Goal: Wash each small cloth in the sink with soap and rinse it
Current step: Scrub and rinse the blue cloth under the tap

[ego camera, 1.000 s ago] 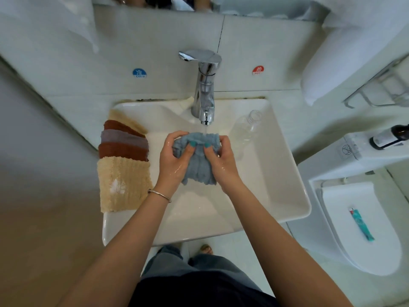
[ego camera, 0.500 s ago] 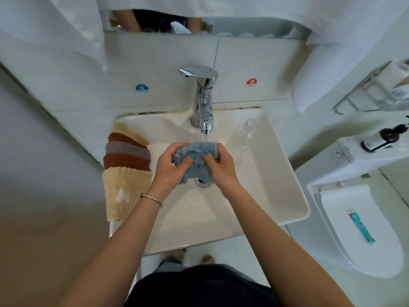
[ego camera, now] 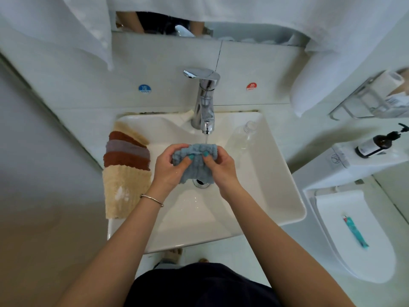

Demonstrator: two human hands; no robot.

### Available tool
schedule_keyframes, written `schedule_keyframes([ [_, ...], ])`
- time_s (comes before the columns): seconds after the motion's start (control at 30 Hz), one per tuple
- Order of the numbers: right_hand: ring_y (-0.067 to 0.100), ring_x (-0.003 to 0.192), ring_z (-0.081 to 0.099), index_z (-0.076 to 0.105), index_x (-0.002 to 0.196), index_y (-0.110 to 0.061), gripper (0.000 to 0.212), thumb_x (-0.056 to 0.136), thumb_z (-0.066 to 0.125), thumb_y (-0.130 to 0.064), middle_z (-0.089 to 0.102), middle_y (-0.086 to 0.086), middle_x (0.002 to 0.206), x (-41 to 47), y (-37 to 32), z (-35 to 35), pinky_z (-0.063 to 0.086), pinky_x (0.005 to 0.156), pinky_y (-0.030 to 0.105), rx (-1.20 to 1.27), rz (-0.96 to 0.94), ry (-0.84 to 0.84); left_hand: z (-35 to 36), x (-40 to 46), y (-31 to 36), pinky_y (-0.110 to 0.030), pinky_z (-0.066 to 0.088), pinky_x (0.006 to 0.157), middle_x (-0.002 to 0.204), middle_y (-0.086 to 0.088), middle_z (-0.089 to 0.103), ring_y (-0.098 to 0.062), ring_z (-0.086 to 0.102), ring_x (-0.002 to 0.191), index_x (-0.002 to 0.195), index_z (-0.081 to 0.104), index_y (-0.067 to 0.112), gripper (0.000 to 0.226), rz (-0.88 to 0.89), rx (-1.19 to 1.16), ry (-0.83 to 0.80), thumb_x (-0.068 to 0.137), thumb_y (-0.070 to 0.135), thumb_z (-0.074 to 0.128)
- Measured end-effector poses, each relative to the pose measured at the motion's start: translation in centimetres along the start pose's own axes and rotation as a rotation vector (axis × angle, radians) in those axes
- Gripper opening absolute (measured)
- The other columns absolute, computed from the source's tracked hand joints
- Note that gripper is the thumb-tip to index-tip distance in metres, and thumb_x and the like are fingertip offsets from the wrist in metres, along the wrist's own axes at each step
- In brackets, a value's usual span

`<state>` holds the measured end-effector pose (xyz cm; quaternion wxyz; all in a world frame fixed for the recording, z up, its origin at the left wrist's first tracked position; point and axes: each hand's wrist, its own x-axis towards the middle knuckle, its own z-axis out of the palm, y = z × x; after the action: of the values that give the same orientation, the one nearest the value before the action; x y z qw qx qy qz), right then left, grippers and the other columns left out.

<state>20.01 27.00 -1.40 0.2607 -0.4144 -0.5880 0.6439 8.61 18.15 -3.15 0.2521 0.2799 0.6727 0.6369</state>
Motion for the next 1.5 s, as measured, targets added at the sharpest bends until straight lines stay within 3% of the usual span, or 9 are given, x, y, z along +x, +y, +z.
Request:
schedule_keyframes([
  [0.23, 0.014, 0.087, 0.066, 0.064, 0.099, -0.018, 0.01, 0.096, 0.059, -0.01, 0.068, 0.001, 0.094, -0.3, 0.3, -1.8, 0.056, 0.08, 0.031, 0.041, 0.02, 0.053, 2.0, 0.0, 0.1, -0.01, 0.048, 0.075, 0.101, 0.011, 0.062, 0.011, 0.06, 0.084, 0.105, 0.059, 0.017, 0.029, -0.009, 0.011, -0.115, 0.086, -0.005, 0.065],
  [0.43, 0.011, 0.084, 0.066, 0.063, 0.103, -0.012, 0.009, 0.096, 0.059, -0.009, 0.068, 0.002, 0.094, -0.2, 0.2, -2.6, 0.057, 0.076, 0.025, 0.068, 0.015, 0.089, 3.0, 0.3, 0.5, -0.009, 0.048, 0.073, 0.098, 0.011, 0.063, 0.012, 0.06, 0.082, 0.104, 0.06, 0.017, 0.03, -0.004, 0.01, -0.113, 0.086, -0.006, 0.064],
  [0.6, 0.01, 0.084, 0.064, 0.064, 0.105, -0.012, 0.012, 0.094, 0.061, -0.009, 0.067, 0.002, 0.095, 0.2, -0.5, 0.6, 0.054, 0.074, 0.02, 0.036, -0.012, 0.012, -0.2, 1.1, 0.0, -0.016, 0.052, 0.08, 0.103, 0.006, 0.065, -0.006, 0.062, 0.093, 0.102, 0.059, 0.028, 0.031, -0.017, 0.012, -0.011, 0.088, 0.001, 0.066],
  [0.73, 0.01, 0.08, 0.063, 0.063, 0.099, -0.014, 0.007, 0.095, 0.06, -0.009, 0.066, -0.001, 0.089, -0.2, -0.7, -1.0, 0.053, 0.069, 0.017, 0.043, 0.001, 0.071, 1.9, 0.8, 0.3, -0.012, 0.051, 0.075, 0.099, 0.01, 0.063, 0.005, 0.061, 0.084, 0.109, 0.059, 0.017, 0.027, -0.048, -0.001, -0.039, 0.088, 0.0, 0.065],
  [0.97, 0.023, 0.102, 0.068, 0.059, 0.107, -0.021, 0.011, 0.096, 0.06, -0.02, 0.069, 0.007, 0.109, 0.4, 0.3, -3.4, 0.056, 0.089, 0.041, 0.044, 0.024, 0.071, 3.9, 0.7, 0.5, -0.019, 0.054, 0.078, 0.099, 0.005, 0.065, -0.007, 0.063, 0.088, 0.107, 0.06, 0.02, 0.026, -0.086, -0.052, -0.063, 0.089, 0.001, 0.065],
  [1.13, -0.003, 0.097, 0.059, 0.038, 0.123, -0.021, 0.018, 0.104, 0.041, -0.02, 0.056, -0.01, 0.109, 0.6, 0.0, 1.1, 0.05, 0.085, 0.014, -0.084, -0.064, -0.097, 3.0, 1.2, 0.4, -0.013, 0.051, 0.075, 0.1, 0.009, 0.062, -0.004, 0.061, 0.09, 0.11, 0.054, 0.022, 0.018, -0.12, -0.091, 0.066, 0.096, 0.011, 0.058],
  [1.27, -0.003, 0.086, 0.06, 0.04, 0.118, -0.015, 0.015, 0.104, 0.043, -0.018, 0.057, -0.004, 0.103, 0.9, -0.3, 2.6, 0.049, 0.076, 0.013, 0.046, -0.095, -0.01, 4.3, 0.7, -0.1, -0.015, 0.051, 0.076, 0.104, 0.007, 0.057, -0.006, 0.06, 0.094, 0.116, 0.042, 0.019, 0.016, -0.107, -0.116, 0.08, 0.101, 0.02, 0.048],
  [1.4, -0.001, 0.075, 0.061, 0.046, 0.109, -0.009, 0.017, 0.102, 0.048, -0.024, 0.061, -0.003, 0.09, 1.1, 0.0, 3.1, 0.05, 0.071, 0.017, 0.069, -0.081, 0.072, 5.3, 1.2, -0.6, -0.032, 0.054, 0.08, 0.103, 0.0, 0.061, -0.016, 0.064, 0.093, 0.105, 0.04, 0.031, 0.009, -0.074, -0.004, 0.092, 0.101, 0.032, 0.048],
  [1.5, 0.004, 0.072, 0.06, 0.05, 0.094, -0.014, 0.014, 0.1, 0.052, -0.026, 0.061, -0.006, 0.08, 1.6, 0.4, 3.1, 0.05, 0.069, 0.021, -0.035, -0.087, 0.099, 5.6, 1.1, -0.4, -0.021, 0.051, 0.068, 0.089, 0.005, 0.061, -0.002, 0.061, 0.076, 0.101, 0.043, 0.022, 0.01, -0.098, 0.004, 0.148, 0.1, 0.03, 0.048],
])
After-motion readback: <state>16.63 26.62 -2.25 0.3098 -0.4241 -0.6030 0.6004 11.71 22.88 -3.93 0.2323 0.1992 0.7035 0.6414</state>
